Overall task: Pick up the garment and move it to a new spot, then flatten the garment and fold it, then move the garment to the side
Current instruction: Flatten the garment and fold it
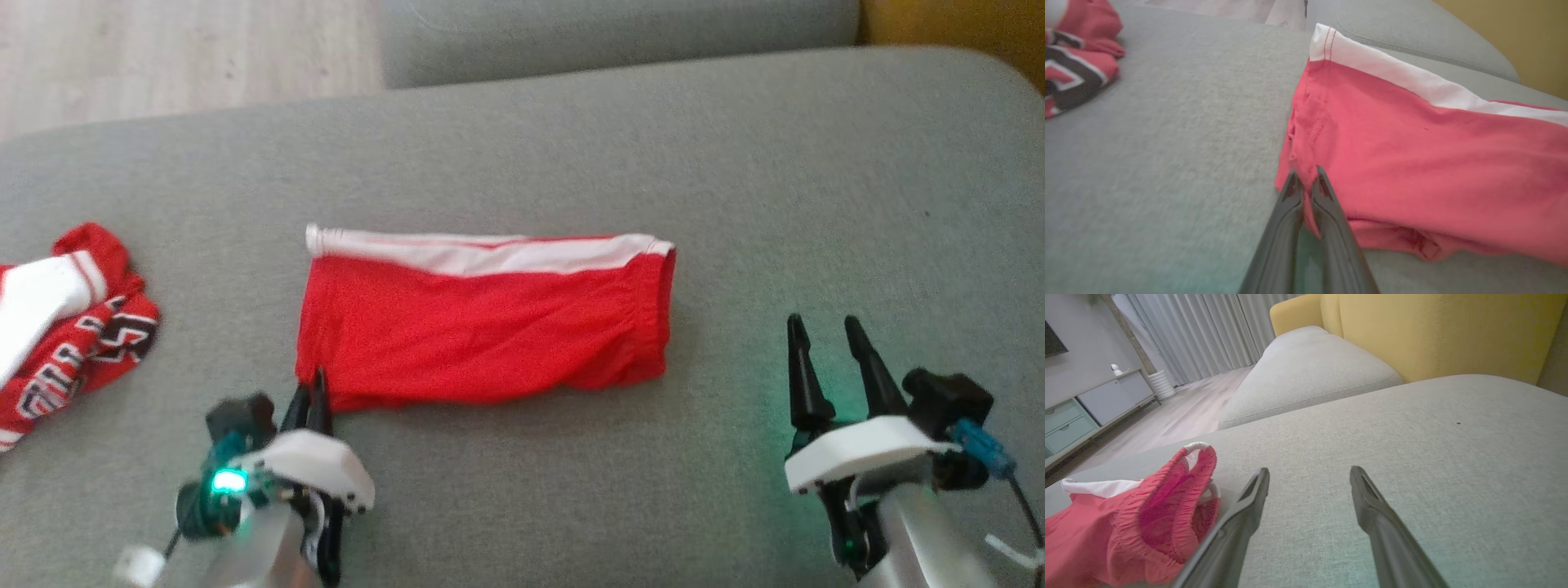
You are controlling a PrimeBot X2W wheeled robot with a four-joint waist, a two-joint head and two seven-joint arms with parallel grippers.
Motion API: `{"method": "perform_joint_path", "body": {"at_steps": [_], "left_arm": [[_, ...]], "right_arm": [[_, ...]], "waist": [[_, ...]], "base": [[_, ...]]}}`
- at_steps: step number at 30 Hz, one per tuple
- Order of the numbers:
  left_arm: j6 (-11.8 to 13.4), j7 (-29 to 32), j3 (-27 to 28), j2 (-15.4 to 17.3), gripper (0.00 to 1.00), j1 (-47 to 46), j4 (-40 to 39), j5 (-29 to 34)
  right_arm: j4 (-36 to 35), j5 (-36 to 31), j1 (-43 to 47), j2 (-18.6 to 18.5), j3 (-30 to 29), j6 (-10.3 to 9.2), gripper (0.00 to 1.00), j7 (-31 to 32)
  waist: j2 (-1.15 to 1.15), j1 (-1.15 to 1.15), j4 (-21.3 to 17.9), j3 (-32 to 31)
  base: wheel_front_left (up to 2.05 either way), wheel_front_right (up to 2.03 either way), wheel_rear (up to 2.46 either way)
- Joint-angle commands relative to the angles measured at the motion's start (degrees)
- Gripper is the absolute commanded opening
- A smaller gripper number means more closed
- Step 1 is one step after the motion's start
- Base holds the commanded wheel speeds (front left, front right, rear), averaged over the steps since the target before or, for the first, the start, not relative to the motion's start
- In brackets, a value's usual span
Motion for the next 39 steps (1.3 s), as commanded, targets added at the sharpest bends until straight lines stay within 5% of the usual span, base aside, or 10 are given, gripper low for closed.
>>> {"method": "perform_joint_path", "body": {"at_steps": [1,7,9,17,25,36,38,39], "left_arm": [[0.9,-0.5,1.3,1.5,0.00,-0.1,-2.4,-0.9],[4.1,-0.5,-1.6,1.5,0.00,5.4,-9.4,-3.8],[5.5,-0.5,-2.6,1.5,1.00,6.8,-12.3,-3.9],[7.8,-0.5,-7.7,1.5,1.00,11.5,-20.7,-3.8],[8.2,-0.5,-11.4,1.4,1.00,12.8,-24.0,-3.0],[8.2,-0.5,-11.7,1.4,1.00,13.7,-24.8,-2.5],[8.2,-0.5,-11.8,1.4,1.00,13.7,-24.6,-2.2],[8.2,-0.5,-11.9,1.4,1.00,13.6,-24.6,-2.2]], "right_arm": [[-1.3,-0.7,-0.3,0.5,1.4,0.22,1.00,-0.8],[-1.0,-0.8,0.4,0.9,3.0,0.22,1.00,-0.8],[-1.4,-0.5,-0.2,1.1,4.2,0.22,1.00,-0.8],[-1.7,0.9,-4.0,1.4,8.8,0.22,1.00,-0.8],[7.8,-0.7,-7.0,1.4,9.1,0.22,1.00,-0.8],[17.0,5.0,-5.8,1.4,11.3,0.22,1.00,-0.8],[17.3,7.0,-5.9,1.4,12.8,0.22,0.47,-0.8],[17.5,8.1,-5.9,1.4,13.2,0.22,0.07,-0.8]], "waist": [[0.00,0.01,1.8,-1.9],[0.00,0.01,3.6,-2.5],[0.00,0.01,4.4,-2.4],[0.00,0.01,8.9,-1.2],[0.00,0.01,14.4,0.5],[0.00,0.01,14.9,1.7],[0.00,0.01,14.6,1.7],[0.00,0.01,14.5,1.8]], "base": [[0.00,0.00,0.00],[0.00,0.00,0.00],[0.00,0.00,0.00],[0.00,0.00,0.00],[0.00,0.00,0.00],[0.00,0.00,0.00],[0.00,0.00,0.00],[0.00,0.00,0.00]]}}
